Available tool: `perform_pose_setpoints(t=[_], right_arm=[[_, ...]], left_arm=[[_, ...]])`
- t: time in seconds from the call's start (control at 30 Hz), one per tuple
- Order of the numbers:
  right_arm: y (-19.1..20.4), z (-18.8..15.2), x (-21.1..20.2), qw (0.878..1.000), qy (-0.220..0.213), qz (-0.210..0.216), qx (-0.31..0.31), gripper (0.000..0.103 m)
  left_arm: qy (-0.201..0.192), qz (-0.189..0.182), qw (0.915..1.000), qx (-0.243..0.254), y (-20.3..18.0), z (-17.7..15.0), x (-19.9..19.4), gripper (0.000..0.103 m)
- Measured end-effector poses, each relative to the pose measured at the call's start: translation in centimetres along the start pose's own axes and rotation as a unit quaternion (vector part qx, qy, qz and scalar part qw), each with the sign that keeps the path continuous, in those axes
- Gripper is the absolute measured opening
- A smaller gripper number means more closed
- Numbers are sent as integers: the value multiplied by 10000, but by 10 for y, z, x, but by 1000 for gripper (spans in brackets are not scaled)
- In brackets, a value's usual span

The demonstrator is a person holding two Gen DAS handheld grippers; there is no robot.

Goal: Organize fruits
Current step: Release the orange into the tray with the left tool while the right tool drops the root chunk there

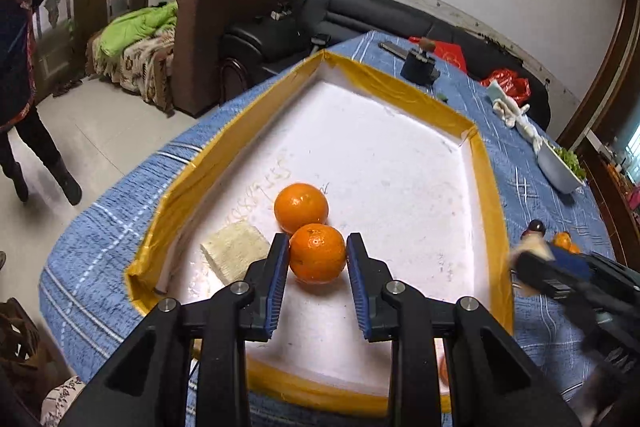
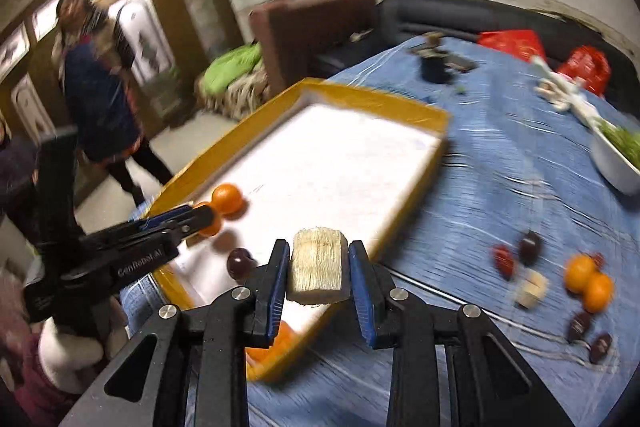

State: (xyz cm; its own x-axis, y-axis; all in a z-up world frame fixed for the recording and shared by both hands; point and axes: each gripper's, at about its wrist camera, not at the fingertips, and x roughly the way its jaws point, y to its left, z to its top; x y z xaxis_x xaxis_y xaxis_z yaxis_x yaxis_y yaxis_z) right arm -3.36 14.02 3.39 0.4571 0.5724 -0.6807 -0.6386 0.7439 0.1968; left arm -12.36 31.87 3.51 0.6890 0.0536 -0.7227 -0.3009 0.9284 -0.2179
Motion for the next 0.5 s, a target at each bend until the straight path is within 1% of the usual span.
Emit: perform_pose_setpoints(t=[0.07, 0.2, 0.27, 0.33, 0.4, 0.43, 0.47, 0.5], right_arm=[[12, 3, 27, 9997, 245, 5, -87, 34], [21, 4, 59, 9984, 564, -46, -64, 34], [24, 3, 65, 9981, 610, -47, -103, 34], [28, 3, 68, 9979, 623, -68, -185, 39], [33, 4, 68, 9979, 581, -129, -263, 41], [35, 4, 66, 9981, 543, -130, -275, 42], [35, 4, 65, 9982, 515, -123, -265, 45], [34, 5, 61, 9985, 480, -108, -243, 45]], left_arm=[[41, -98, 9999, -39, 3, -2, 4, 28], [21, -408, 9989, -229, 15, -2, 1, 30], [-25, -543, 9981, -296, 19, -1, -4, 36], [-82, -634, 9973, -368, 23, 1, -10, 51], [-146, -663, 9968, -430, 24, 3, -15, 59], [-172, -695, 9963, -470, 26, 3, -18, 63], [-194, -735, 9957, -532, 28, 4, -21, 64], [-214, -763, 9951, -592, 30, 5, -24, 66]])
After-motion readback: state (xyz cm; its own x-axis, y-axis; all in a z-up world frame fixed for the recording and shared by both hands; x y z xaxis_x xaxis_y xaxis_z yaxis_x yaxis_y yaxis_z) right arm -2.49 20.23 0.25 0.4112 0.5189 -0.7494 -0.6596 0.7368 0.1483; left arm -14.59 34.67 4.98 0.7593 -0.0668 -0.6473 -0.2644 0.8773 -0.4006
